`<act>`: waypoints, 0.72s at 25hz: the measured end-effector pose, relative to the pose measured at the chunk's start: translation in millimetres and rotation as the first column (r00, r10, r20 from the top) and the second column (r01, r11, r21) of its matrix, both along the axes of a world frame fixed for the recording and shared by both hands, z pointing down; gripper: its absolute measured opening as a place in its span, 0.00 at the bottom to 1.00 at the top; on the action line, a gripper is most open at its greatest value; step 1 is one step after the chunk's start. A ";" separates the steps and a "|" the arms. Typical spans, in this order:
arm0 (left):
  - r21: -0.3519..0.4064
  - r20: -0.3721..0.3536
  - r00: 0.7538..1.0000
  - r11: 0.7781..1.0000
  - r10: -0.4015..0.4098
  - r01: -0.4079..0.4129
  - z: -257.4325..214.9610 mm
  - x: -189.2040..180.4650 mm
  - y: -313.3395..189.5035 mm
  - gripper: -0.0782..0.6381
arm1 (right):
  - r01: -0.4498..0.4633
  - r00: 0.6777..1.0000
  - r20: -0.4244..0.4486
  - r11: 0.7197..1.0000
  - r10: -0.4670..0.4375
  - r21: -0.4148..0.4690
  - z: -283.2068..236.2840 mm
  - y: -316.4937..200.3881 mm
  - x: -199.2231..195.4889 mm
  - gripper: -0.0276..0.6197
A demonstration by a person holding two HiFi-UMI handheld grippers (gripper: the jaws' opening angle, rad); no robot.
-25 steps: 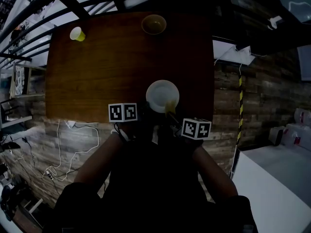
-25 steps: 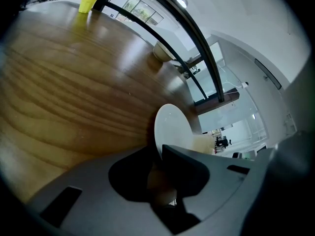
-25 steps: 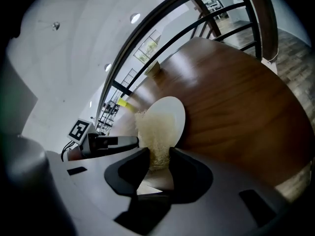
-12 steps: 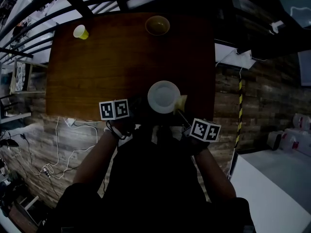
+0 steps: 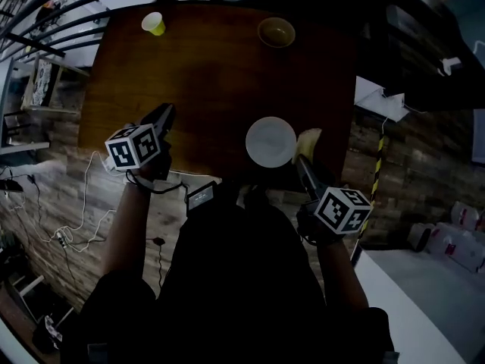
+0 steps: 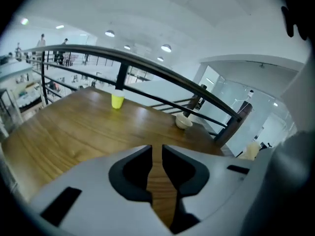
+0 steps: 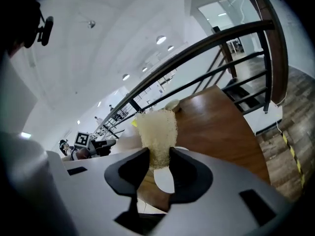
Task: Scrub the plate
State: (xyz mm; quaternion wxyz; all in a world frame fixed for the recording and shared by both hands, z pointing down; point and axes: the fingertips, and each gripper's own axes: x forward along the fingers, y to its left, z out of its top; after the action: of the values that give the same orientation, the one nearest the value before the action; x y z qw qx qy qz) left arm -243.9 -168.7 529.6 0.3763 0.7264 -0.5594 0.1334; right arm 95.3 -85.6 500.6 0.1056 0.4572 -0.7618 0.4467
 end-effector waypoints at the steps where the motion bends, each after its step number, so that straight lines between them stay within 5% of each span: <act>1: 0.025 0.024 1.000 1.000 -0.015 0.015 -8.7 -13.5 1.1 0.21 | 0.010 1.000 -0.006 1.000 -0.010 0.022 -8.7 -1.4 -3.0 0.25; 5: 0.101 0.058 0.993 0.990 -0.106 0.100 -43.4 -55.3 11.3 0.21 | 0.038 0.999 -0.019 0.995 -0.036 0.096 -40.8 -6.4 -10.6 0.25; 8: 0.162 -0.003 0.992 0.979 -0.126 0.125 -79.8 -52.1 22.9 0.21 | 0.056 0.998 -0.035 0.988 -0.052 0.141 -62.2 -9.7 -14.1 0.25; 13: 0.291 -0.105 0.993 0.956 0.048 -0.015 -154.6 18.0 34.7 0.21 | 0.092 0.995 -0.058 0.977 -0.083 0.194 -92.2 -16.0 -29.2 0.25; 18: 0.437 -0.161 0.959 0.888 0.232 -0.142 -232.8 97.5 38.7 0.21 | 0.111 0.994 -0.032 0.950 -0.107 0.291 -123.7 -18.3 -41.1 0.25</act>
State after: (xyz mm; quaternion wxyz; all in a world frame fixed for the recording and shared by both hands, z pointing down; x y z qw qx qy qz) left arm -146.4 -130.0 296.8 0.2525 0.8510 -0.4593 -0.0316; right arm 54.2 -103.9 376.9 0.0674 0.4286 -0.8425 0.3192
